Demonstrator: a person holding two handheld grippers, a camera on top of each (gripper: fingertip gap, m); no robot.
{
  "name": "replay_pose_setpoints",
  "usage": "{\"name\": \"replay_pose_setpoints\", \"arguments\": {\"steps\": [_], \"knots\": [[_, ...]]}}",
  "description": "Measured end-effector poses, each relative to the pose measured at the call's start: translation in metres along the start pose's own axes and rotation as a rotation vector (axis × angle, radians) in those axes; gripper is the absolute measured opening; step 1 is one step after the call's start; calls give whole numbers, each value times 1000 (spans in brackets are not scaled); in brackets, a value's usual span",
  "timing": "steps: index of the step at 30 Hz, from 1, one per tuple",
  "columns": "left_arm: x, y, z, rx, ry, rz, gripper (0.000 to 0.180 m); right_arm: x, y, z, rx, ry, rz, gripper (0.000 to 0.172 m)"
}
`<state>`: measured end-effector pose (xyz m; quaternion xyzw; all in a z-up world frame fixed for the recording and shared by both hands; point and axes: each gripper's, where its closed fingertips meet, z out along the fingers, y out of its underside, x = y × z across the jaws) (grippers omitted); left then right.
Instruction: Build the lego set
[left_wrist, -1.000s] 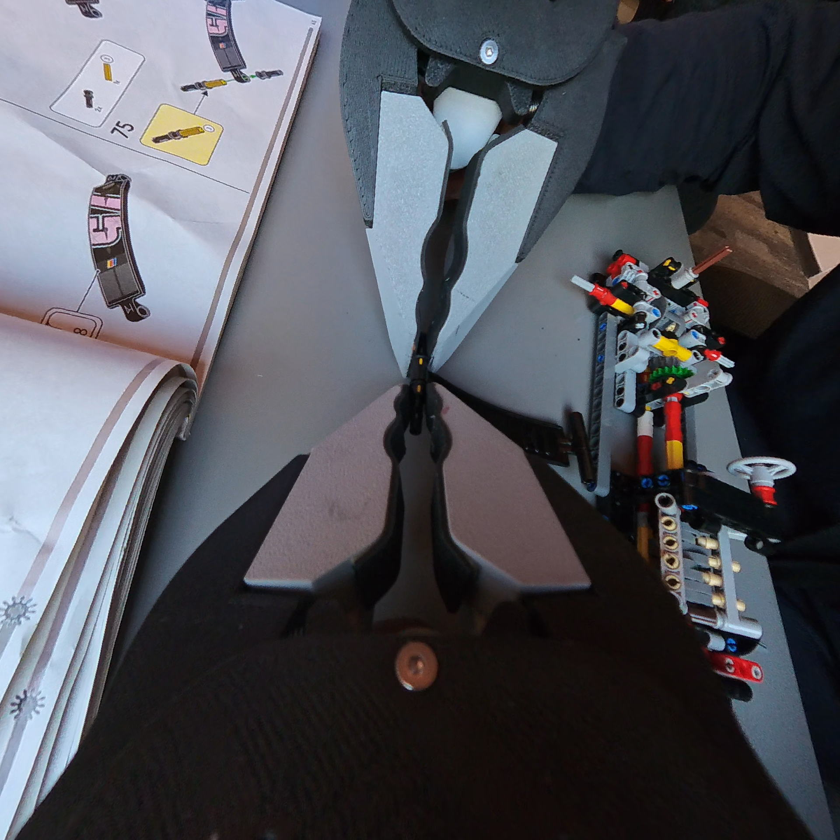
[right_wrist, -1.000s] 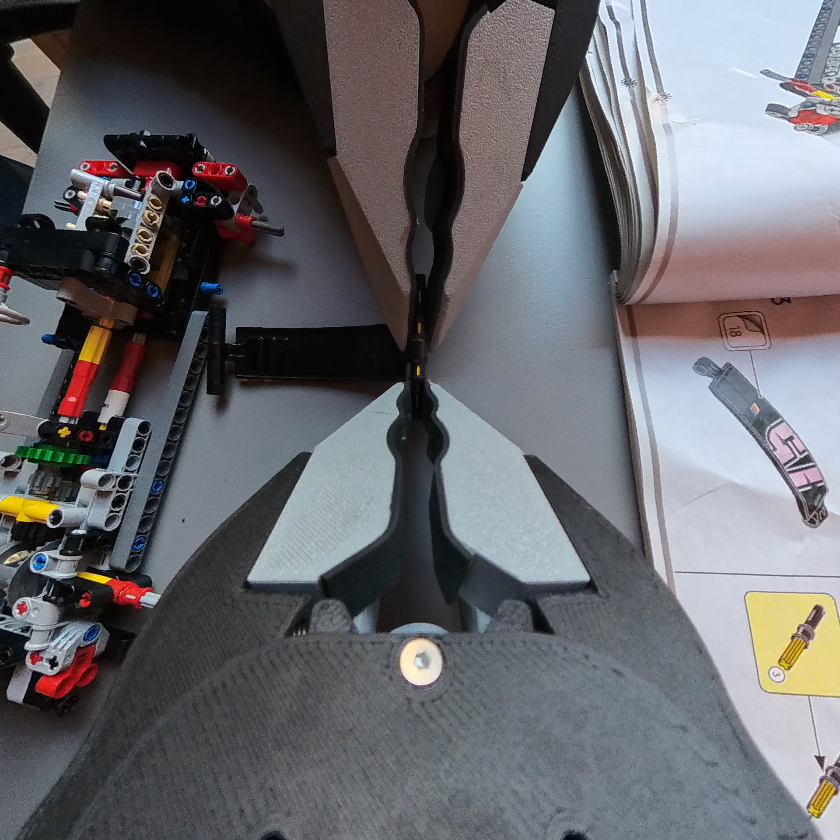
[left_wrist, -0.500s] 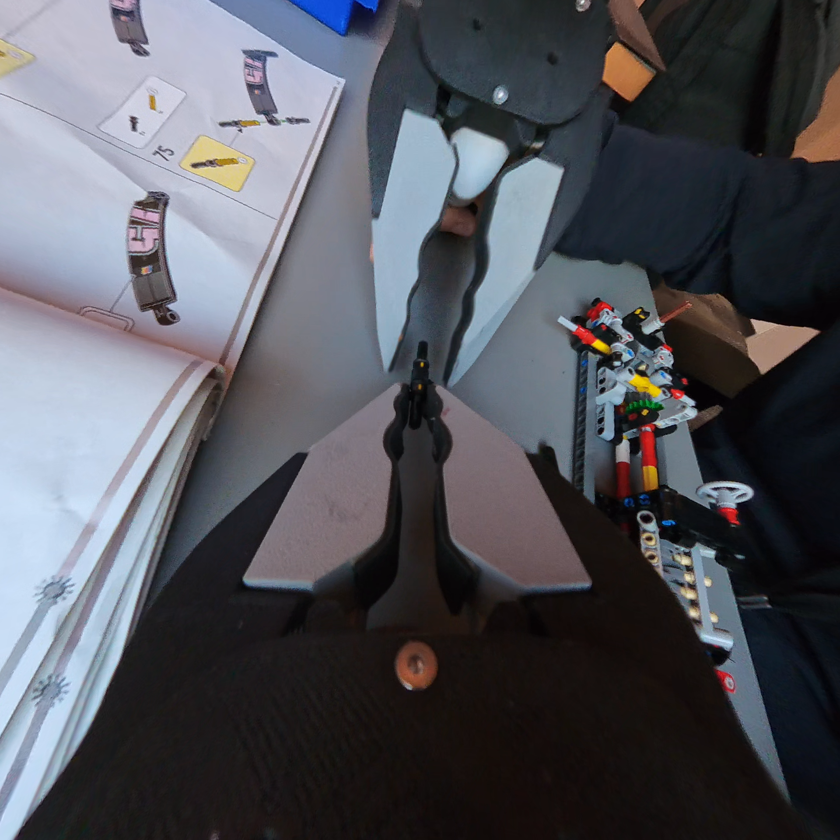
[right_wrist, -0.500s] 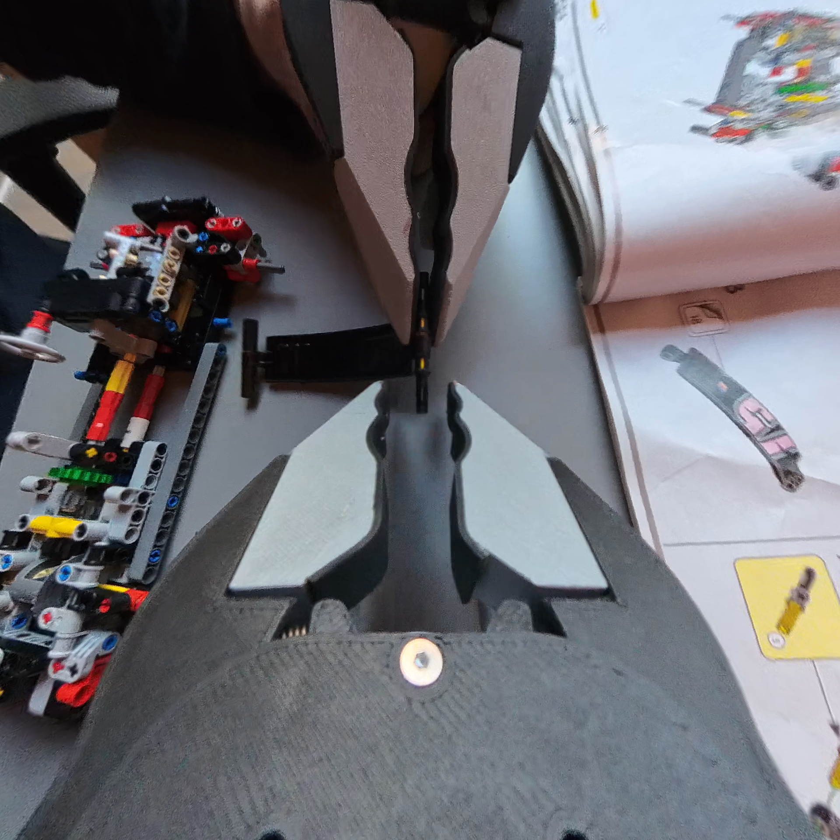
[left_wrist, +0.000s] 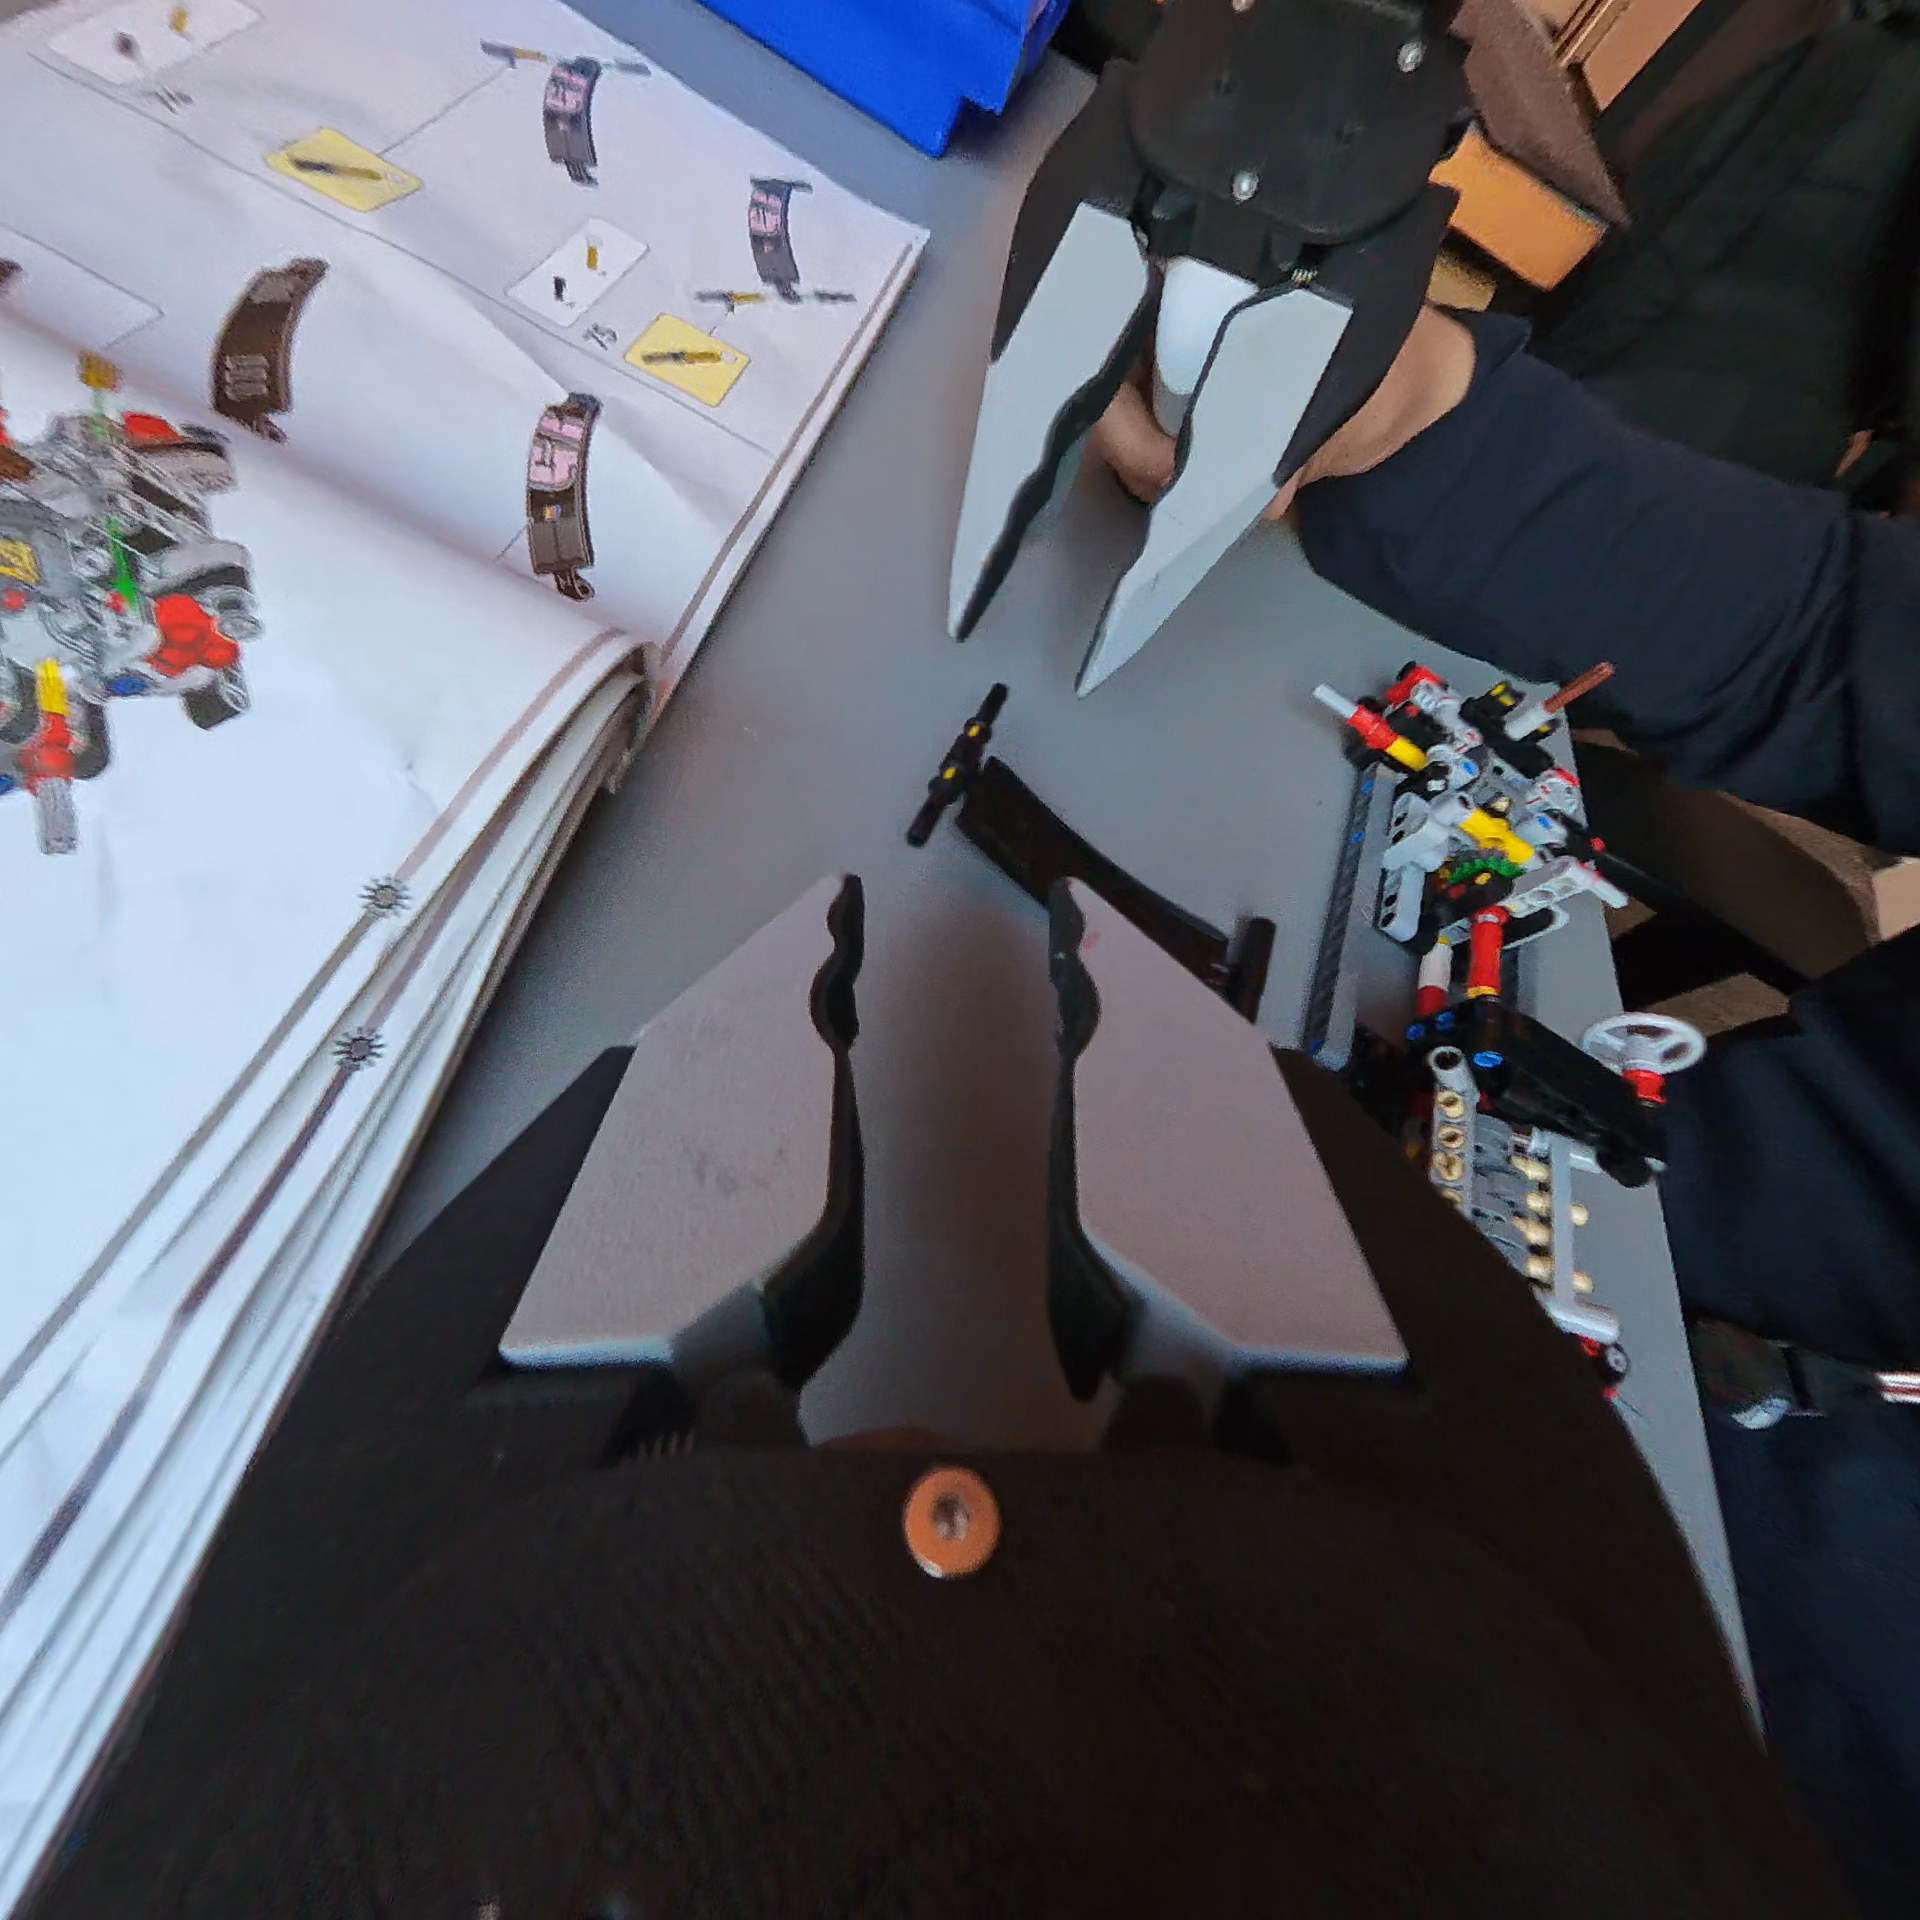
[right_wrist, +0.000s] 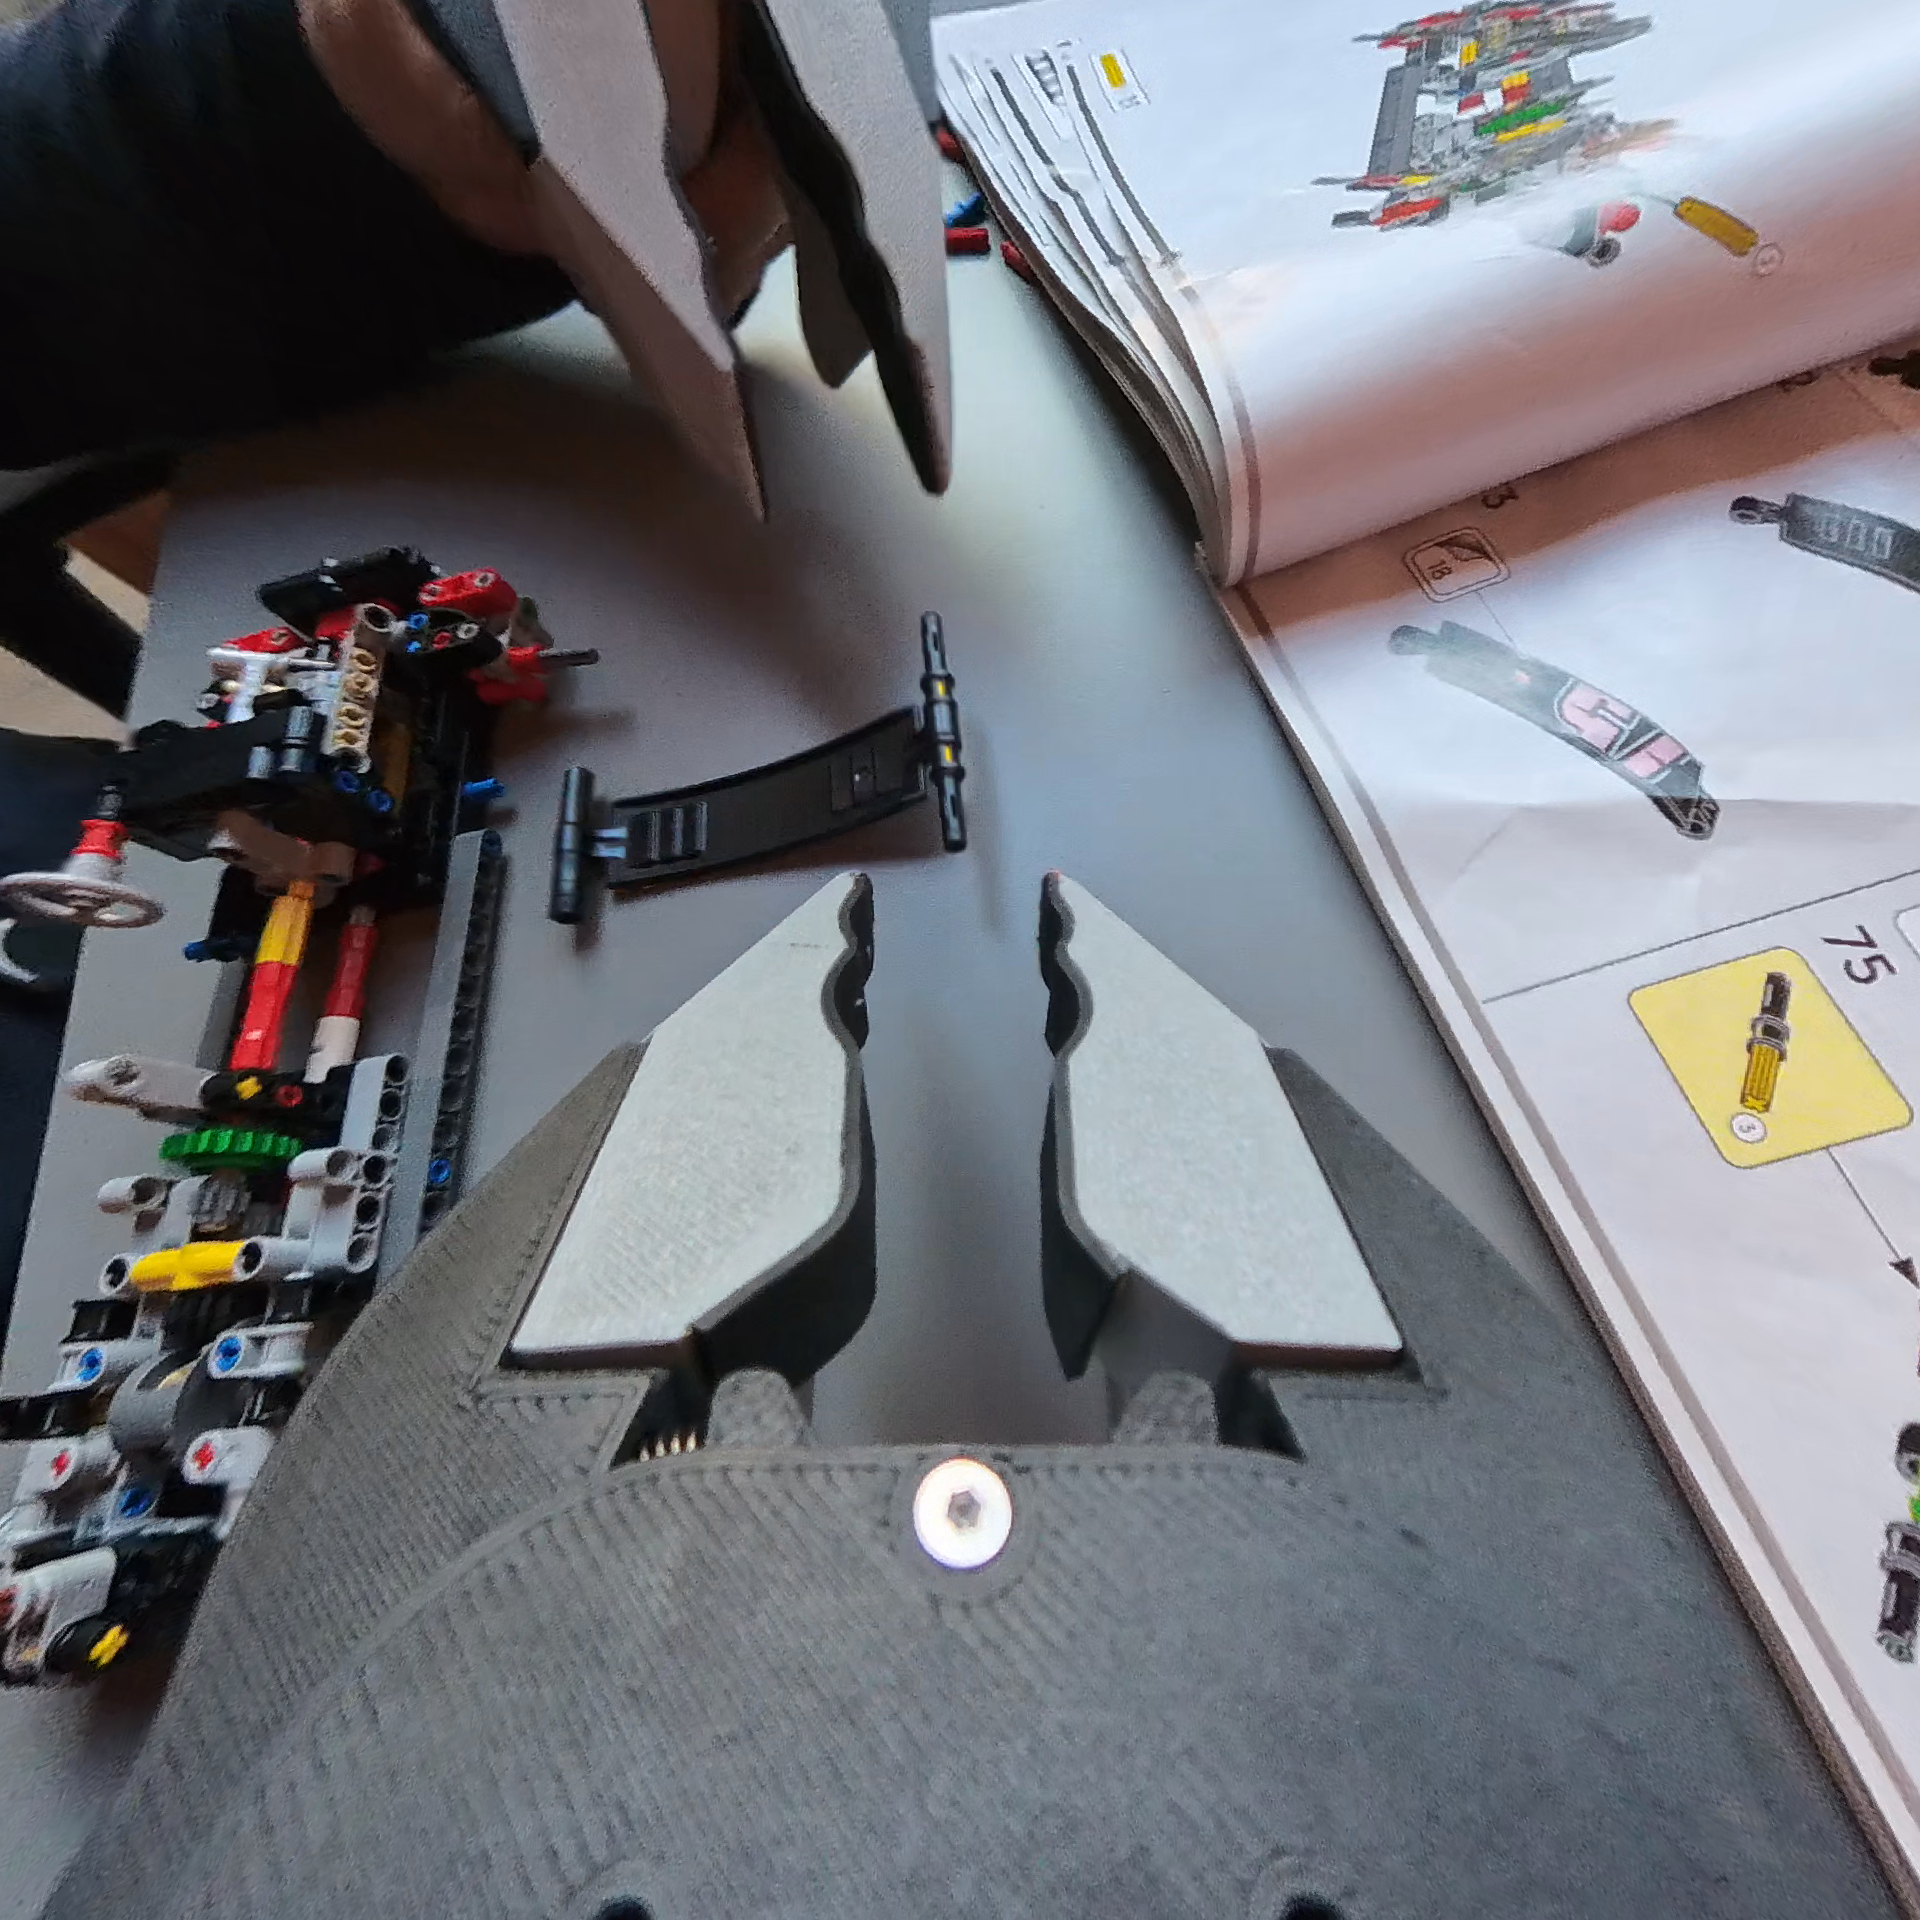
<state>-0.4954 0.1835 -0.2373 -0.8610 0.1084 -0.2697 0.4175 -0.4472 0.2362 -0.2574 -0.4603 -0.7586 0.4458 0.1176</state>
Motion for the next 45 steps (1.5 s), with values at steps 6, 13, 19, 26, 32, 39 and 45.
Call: {"name": "replay_pose_setpoints", "arguments": {"steps": [6, 13, 19, 26, 32, 39, 45], "knots": [[-1, 20, 27, -146, -25, 0, 31, 6, 6, 9, -61, 29, 27, 29], [2, 15, 44, -174, 19, -22, 7, 4, 2, 23, -99, -25, 76, 2], [-2, 0, 40, -81, -57, 35, 22, 4, -22, 2, 72, -54, 102, 2], [-4, -36, 11, 177, -115, 71, 26, -2, -86, -103, 436, 365, -372, 1], [-2, -30, 15, 143, -130, 106, 27, -27, -43, -43, 52, 417, -703, 2], [-6, -5, 23, -2, -112, 80, 27, -39, -1, 5, -116, 142, -529, 2], [-10, 3, 19, -38, -104, 74, 27, -75, -9, 12, -28, -125, -380, 29]]}}
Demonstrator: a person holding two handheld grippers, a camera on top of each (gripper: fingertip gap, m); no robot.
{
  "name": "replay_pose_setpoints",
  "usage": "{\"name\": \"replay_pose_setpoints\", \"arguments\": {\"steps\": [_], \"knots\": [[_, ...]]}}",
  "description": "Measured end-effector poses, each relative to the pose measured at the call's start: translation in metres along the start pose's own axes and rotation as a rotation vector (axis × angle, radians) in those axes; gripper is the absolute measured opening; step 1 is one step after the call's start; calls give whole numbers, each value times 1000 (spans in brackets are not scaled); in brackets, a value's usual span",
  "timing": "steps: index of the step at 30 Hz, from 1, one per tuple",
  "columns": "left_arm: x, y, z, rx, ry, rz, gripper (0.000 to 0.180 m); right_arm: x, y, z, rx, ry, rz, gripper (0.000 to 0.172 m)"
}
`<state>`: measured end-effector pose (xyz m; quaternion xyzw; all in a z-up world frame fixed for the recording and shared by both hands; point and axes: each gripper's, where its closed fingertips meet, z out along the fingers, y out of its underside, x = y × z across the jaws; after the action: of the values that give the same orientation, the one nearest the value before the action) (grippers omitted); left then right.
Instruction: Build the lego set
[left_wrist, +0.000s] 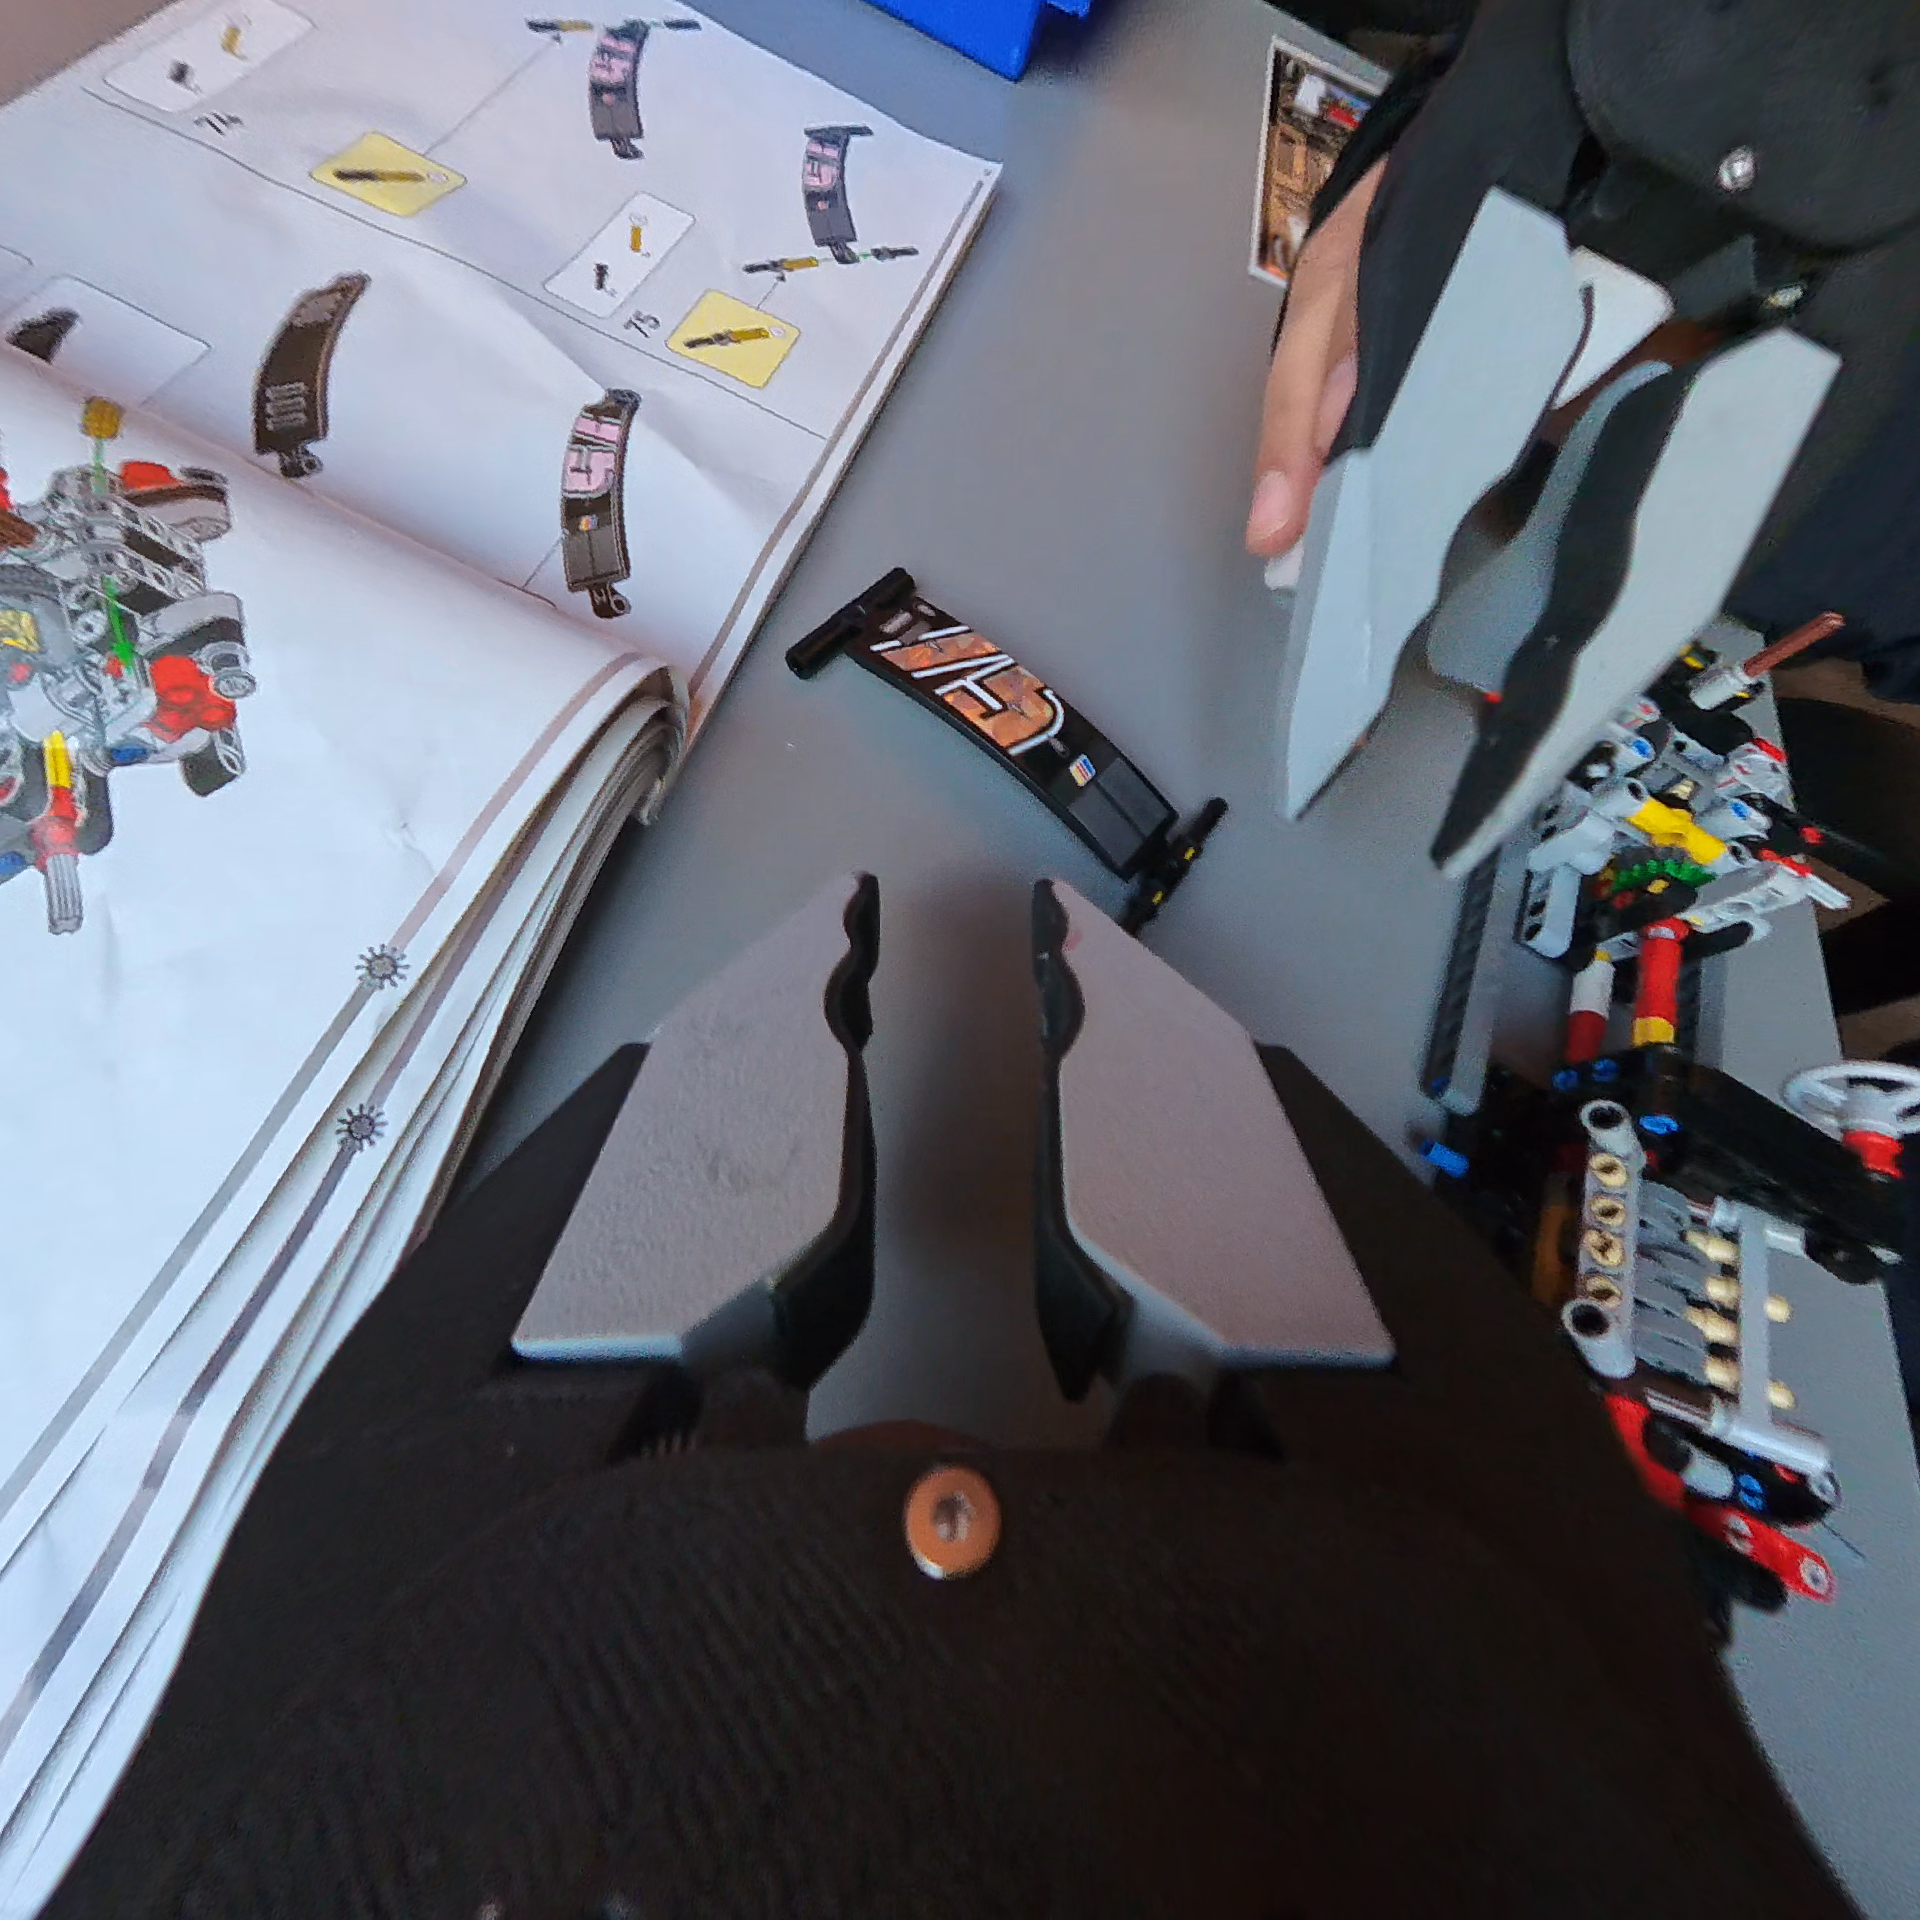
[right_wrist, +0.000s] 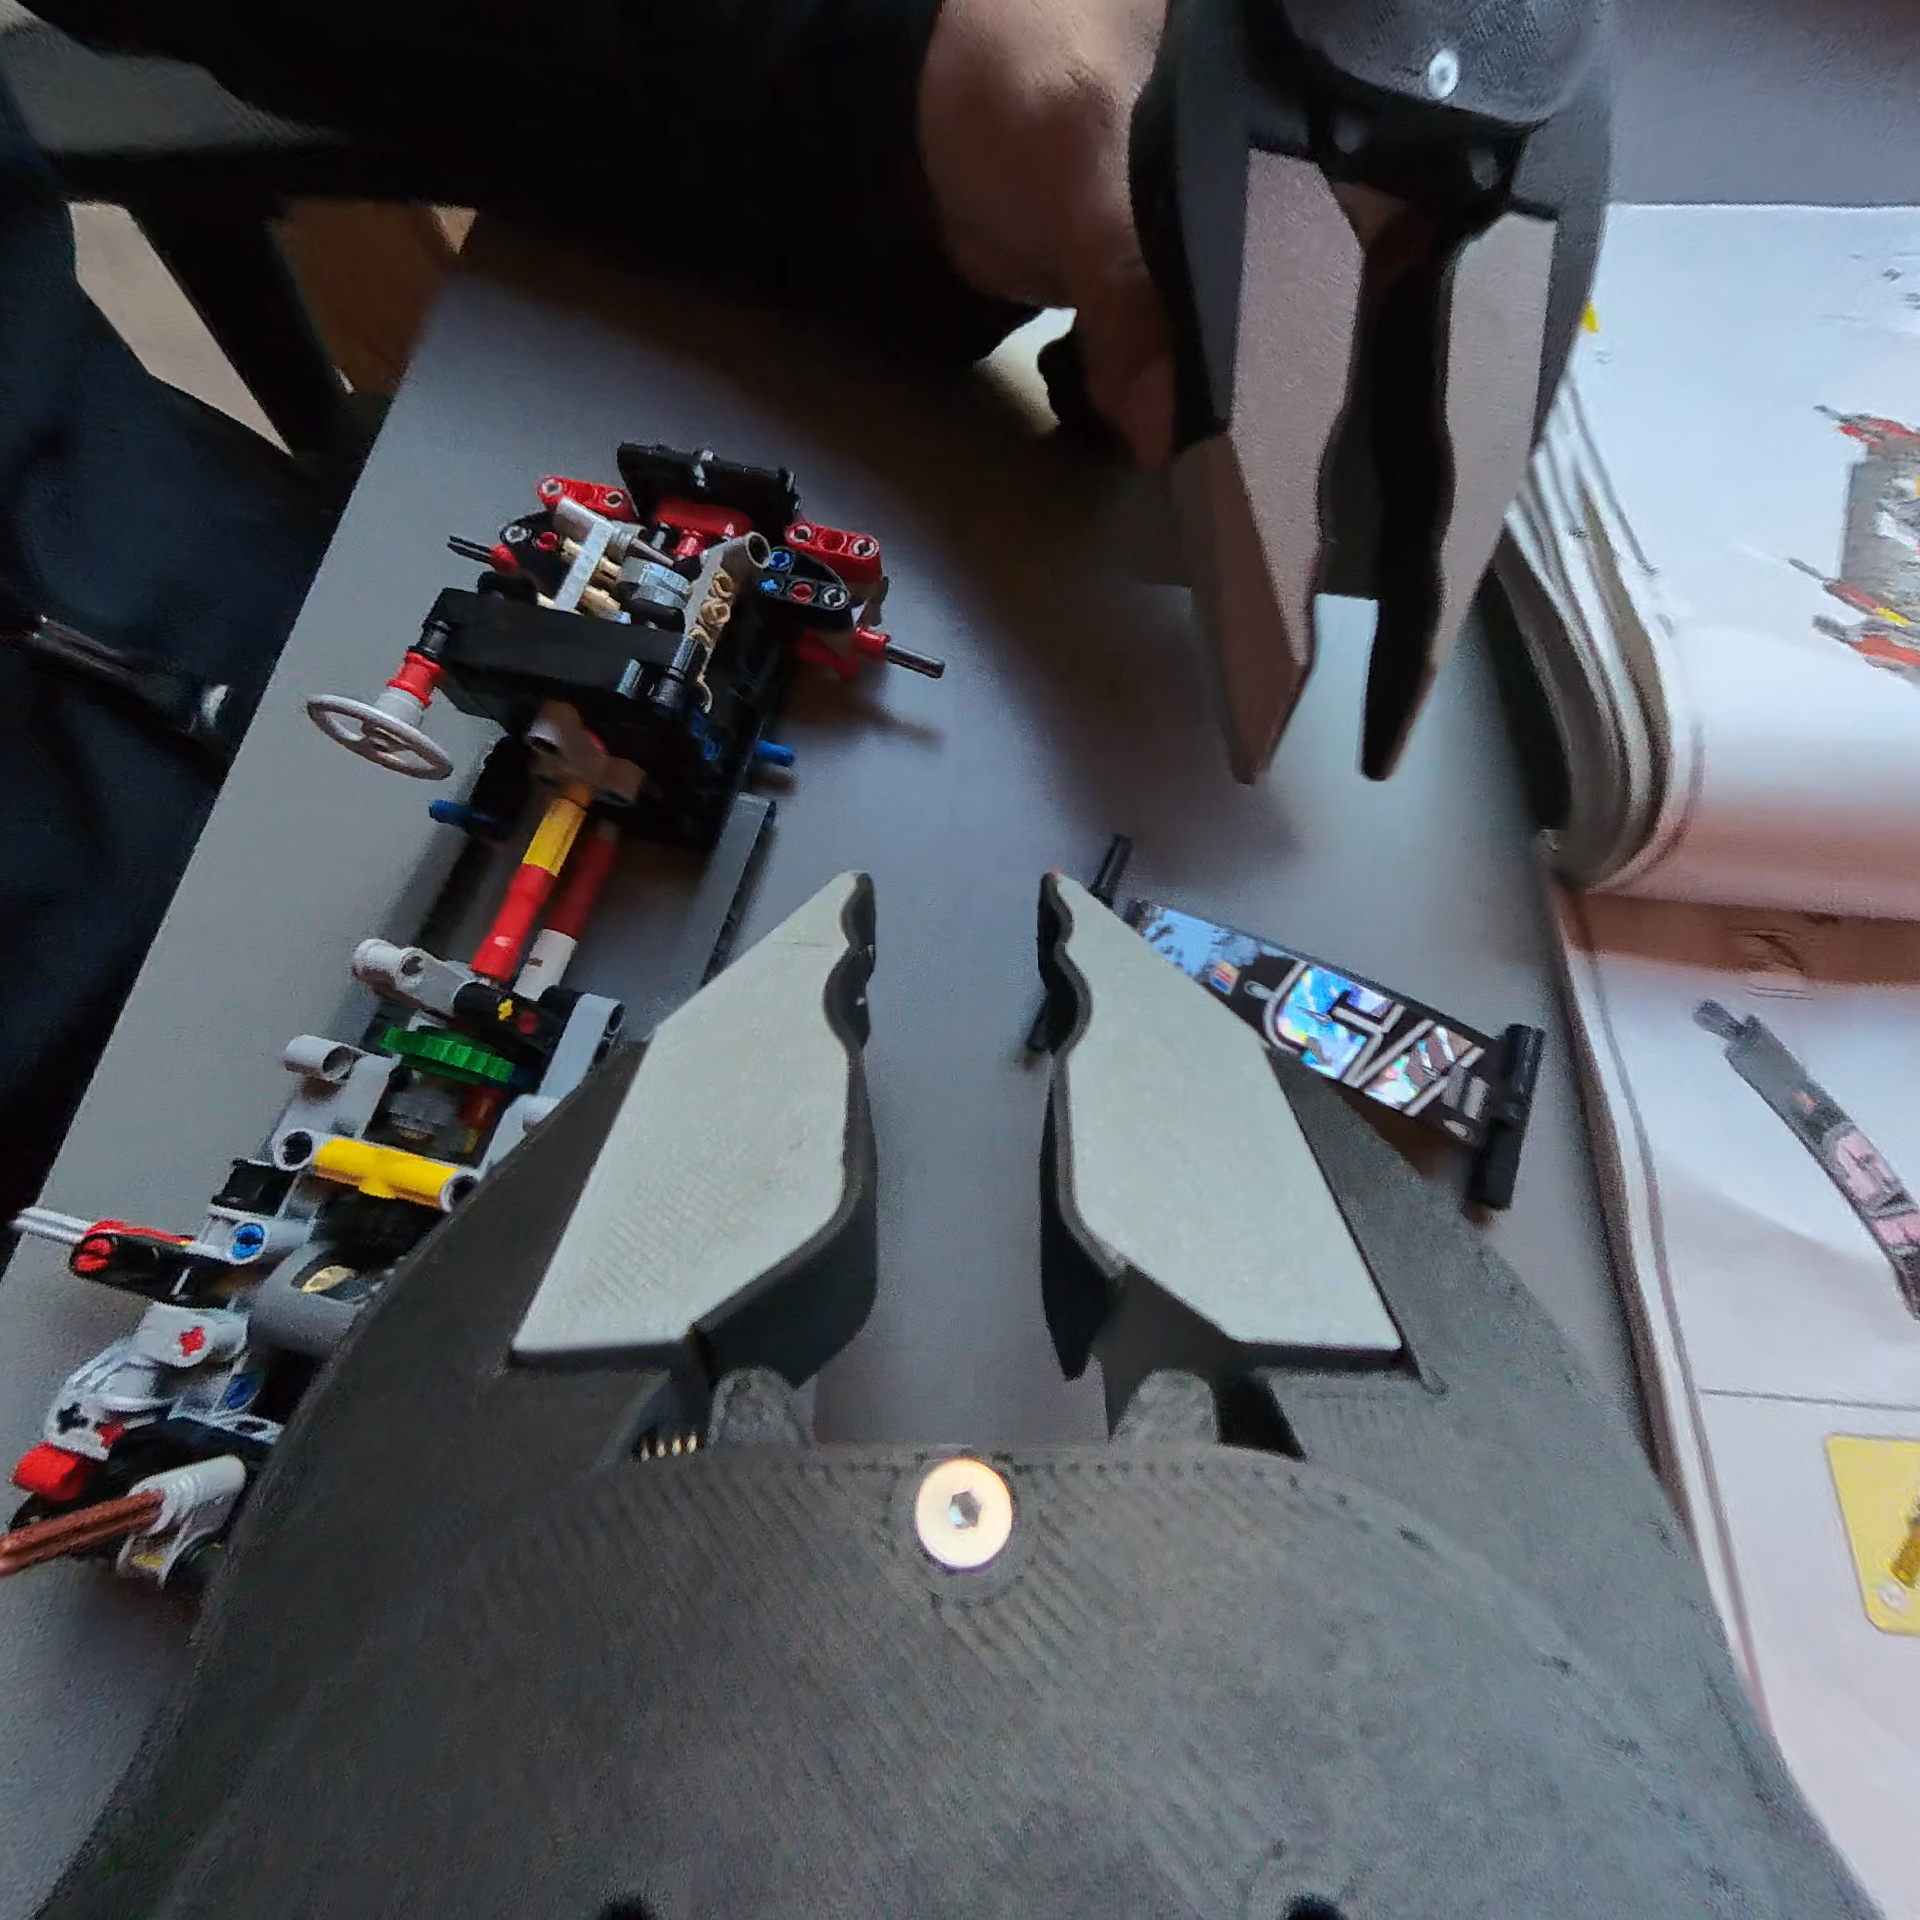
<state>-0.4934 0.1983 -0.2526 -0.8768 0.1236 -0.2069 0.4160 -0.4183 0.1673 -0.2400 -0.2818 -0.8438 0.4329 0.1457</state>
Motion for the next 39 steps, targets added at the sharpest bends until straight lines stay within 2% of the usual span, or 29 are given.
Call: {"name": "replay_pose_setpoints", "arguments": {"steps": [4, 8, 12, 14, 19, 22, 23, 24, 25, 28, 30, 32, 34, 39], "knots": [[4, 3, 1, -16, 42, -19, 27, 39, 2, -33, 65, 169, 83, 23], [12, -8, 15, -37, 142, -61, 26, 91, 32, -69, 44, 381, 285, 18], [17, -24, 35, -87, 257, -151, 26, 117, 37, -100, 164, 490, 426, 15], [21, -28, 47, -128, 275, -130, 16, 124, 40, -113, 201, 538, 440, 15], [51, -32, 74, -217, 349, -2, 6, 140, 65, -133, 109, 695, 383, 8], [60, -32, 82, -278, 351, 99, 1, 140, 71, -132, 109, 663, 414, 10], [58, -34, 82, -292, 324, 113, 6, 140, 72, -132, 111, 649, 424, 12], [53, -36, 81, -299, 283, 121, 19, 138, 72, -132, 118, 627, 427, 15], [50, -37, 78, -306, 252, 126, 27, 133, 69, -131, 132, 586, 422, 17], [53, -25, 58, -344, 246, 158, 25, 105, 55, -123, 155, 379, 401, 17], [60, -11, 47, -363, 255, 189, 24, 78, 48, -115, 112, 237, 381, 20], [73, 0, 43, -367, 287, 200, 26, 53, 46, -106, 35, 166, 328, 21], [83, 10, 44, -391, 302, 211, 26, 34, 48, -96, -26, 152, 262, 18], [97, 17, 52, -403, 315, 264, 24, -2, 65, -76, -141, 108, 259, 20]]}}
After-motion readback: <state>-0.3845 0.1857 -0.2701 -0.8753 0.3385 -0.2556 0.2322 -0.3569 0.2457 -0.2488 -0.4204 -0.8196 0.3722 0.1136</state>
